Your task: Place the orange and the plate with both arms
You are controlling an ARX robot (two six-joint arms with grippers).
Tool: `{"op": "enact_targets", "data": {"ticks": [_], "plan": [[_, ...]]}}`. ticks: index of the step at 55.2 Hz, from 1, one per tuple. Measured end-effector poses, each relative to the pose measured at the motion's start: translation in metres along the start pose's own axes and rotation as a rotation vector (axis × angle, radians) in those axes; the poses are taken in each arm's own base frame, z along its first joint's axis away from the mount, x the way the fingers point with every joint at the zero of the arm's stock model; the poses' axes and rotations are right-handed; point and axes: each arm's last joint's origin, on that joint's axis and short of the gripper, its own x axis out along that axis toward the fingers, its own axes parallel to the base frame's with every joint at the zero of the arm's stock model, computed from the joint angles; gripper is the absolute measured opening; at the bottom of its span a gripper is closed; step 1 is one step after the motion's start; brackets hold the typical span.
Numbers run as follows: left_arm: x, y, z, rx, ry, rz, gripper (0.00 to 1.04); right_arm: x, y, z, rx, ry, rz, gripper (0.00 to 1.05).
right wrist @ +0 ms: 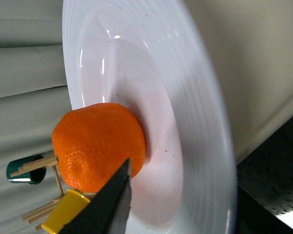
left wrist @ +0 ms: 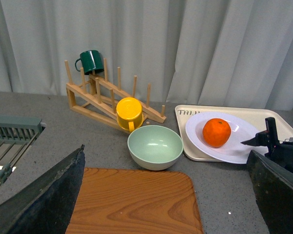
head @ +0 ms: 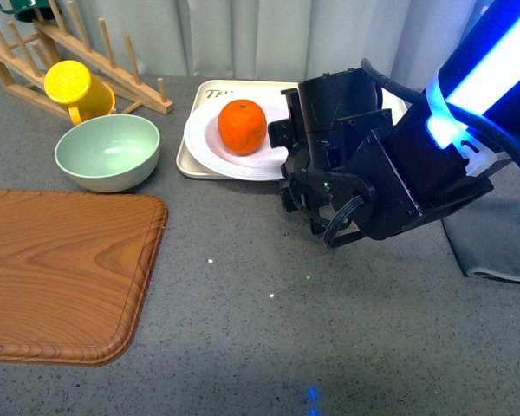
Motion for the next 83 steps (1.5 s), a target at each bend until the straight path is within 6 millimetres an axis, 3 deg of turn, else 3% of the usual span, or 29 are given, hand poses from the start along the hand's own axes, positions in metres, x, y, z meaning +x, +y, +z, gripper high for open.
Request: {"op": "enact_targets", "data": {"ticks": [12, 19, 37, 46, 51, 57, 66, 70, 74, 83], "plan": [[0.000, 0.000, 0.000, 0.000, 0.000, 0.000, 0.98, -0.030, 0.011, 0.008, -0.199, -0.045, 0.008, 0.80], [0.000, 0.000, 0.000, 0.000, 0.000, 0.000, 0.98, -0.061, 0.020, 0.012, -0.388, -0.112, 0.033, 0.98], [0.000, 0.000, 0.000, 0.000, 0.000, 0.000, 0.98, -0.171, 0.033, 0.027, -1.004, -0.303, 0.040, 0.96], [0.000, 0.000, 0.000, 0.000, 0.000, 0.000, 0.98, -0.231, 0.016, 0.038, -1.303, -0.356, -0.053, 0.96], [0.000, 0.000, 0.000, 0.000, 0.000, 0.000, 0.98, -0.270, -0.005, 0.044, -1.397, -0.360, -0.094, 0.96], [0.000, 0.000, 0.000, 0.000, 0.000, 0.000, 0.98, -0.289, -0.015, 0.046, -1.433, -0.390, -0.101, 0.96], [0.000, 0.000, 0.000, 0.000, 0.000, 0.000, 0.98, -0.290, -0.014, 0.046, -1.455, -0.392, -0.101, 0.96], [0.000, 0.000, 0.000, 0.000, 0.000, 0.000, 0.98, -0.292, -0.022, 0.048, -1.418, -0.550, -0.053, 0.83], [0.000, 0.000, 0.000, 0.000, 0.000, 0.002, 0.98, -0.309, -0.025, 0.053, -1.383, -0.676, 0.043, 0.65], [0.000, 0.000, 0.000, 0.000, -0.001, 0.001, 0.98, -0.328, -0.029, 0.059, -1.374, -0.701, 0.057, 0.39]]}}
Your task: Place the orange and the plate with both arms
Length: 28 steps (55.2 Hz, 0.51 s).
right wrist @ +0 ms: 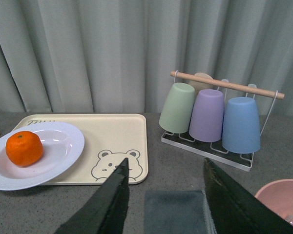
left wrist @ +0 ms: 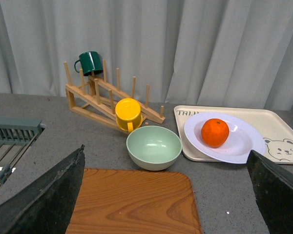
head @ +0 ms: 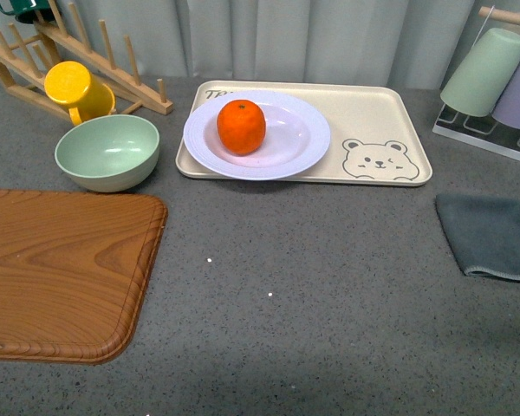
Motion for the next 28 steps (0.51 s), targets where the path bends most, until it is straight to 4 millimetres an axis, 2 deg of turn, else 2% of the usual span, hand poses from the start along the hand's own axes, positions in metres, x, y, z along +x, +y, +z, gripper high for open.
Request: {"op": "enact_targets", "data": {"ticks": [8, 11, 28], "plan": [[0.000, 0.000, 0.000, 0.000, 0.000, 0.001, 0.98, -0.013, -0.009, 0.005, -0.002, 0.021, 0.004, 0.08], [0.000, 0.000, 0.000, 0.000, 0.000, 0.001, 0.98, -0.017, -0.012, 0.009, -0.003, 0.012, 0.006, 0.01], [0.000, 0.000, 0.000, 0.000, 0.000, 0.000, 0.98, -0.035, -0.028, 0.015, 0.004, -0.009, 0.003, 0.01]]}}
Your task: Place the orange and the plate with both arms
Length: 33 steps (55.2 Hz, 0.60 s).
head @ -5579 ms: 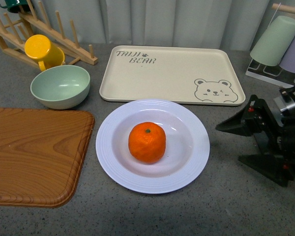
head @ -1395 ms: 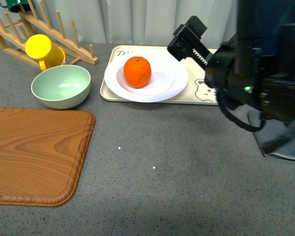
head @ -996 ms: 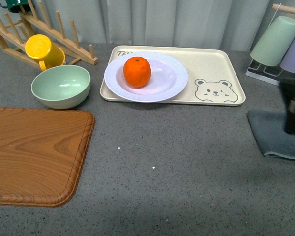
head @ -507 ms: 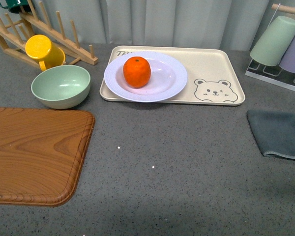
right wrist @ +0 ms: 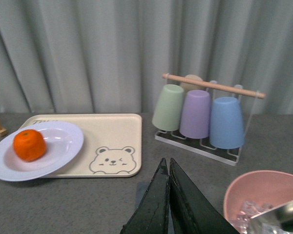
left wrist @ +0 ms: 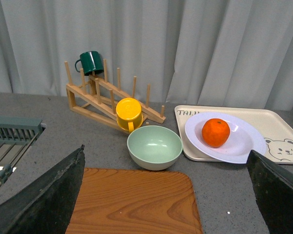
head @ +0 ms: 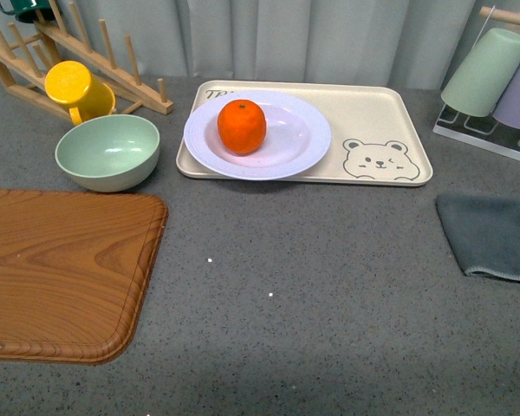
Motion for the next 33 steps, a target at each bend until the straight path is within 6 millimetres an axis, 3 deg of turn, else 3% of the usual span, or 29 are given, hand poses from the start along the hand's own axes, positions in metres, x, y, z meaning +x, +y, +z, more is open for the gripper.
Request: {"op": "enact_targets", "data": {"ticks": [33], "plan": [[0.000, 0.000, 0.000, 0.000, 0.000, 0.001, 0.98, -0.021, -0.001, 0.005, 0.000, -0.021, -0.001, 0.01]]}}
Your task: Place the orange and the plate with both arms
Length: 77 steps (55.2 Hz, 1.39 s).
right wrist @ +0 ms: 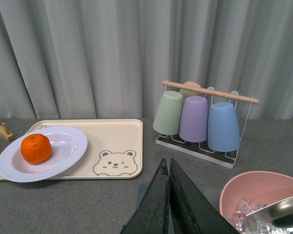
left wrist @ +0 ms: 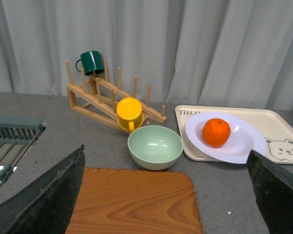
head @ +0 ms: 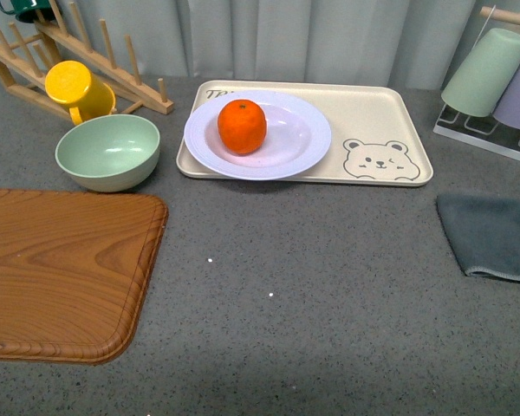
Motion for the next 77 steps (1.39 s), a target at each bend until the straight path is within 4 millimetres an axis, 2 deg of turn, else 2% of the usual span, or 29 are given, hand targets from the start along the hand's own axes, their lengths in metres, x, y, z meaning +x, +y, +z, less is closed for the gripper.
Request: {"op": "enact_targets", "data": {"ticks": [29, 41, 43, 46, 73, 77], "plan": [[0.000, 0.000, 0.000, 0.000, 0.000, 0.000, 0.98, -0.010, 0.000, 0.000, 0.000, -0.001, 0.000, 0.01], [0.000, 0.000, 0.000, 0.000, 0.000, 0.000, 0.98, -0.020, 0.000, -0.003, -0.001, 0.004, 0.001, 0.02], [0.000, 0.000, 0.000, 0.000, 0.000, 0.000, 0.98, -0.020, 0.000, -0.003, -0.001, 0.005, 0.001, 0.06], [0.000, 0.000, 0.000, 0.000, 0.000, 0.000, 0.98, -0.020, 0.000, -0.003, -0.001, 0.005, 0.001, 0.17], [0.000, 0.000, 0.000, 0.000, 0.000, 0.000, 0.98, -0.020, 0.000, -0.003, 0.000, 0.005, 0.001, 0.97], [0.000, 0.000, 0.000, 0.000, 0.000, 0.000, 0.98, -0.020, 0.000, -0.003, 0.000, 0.005, 0.001, 0.95]]}}
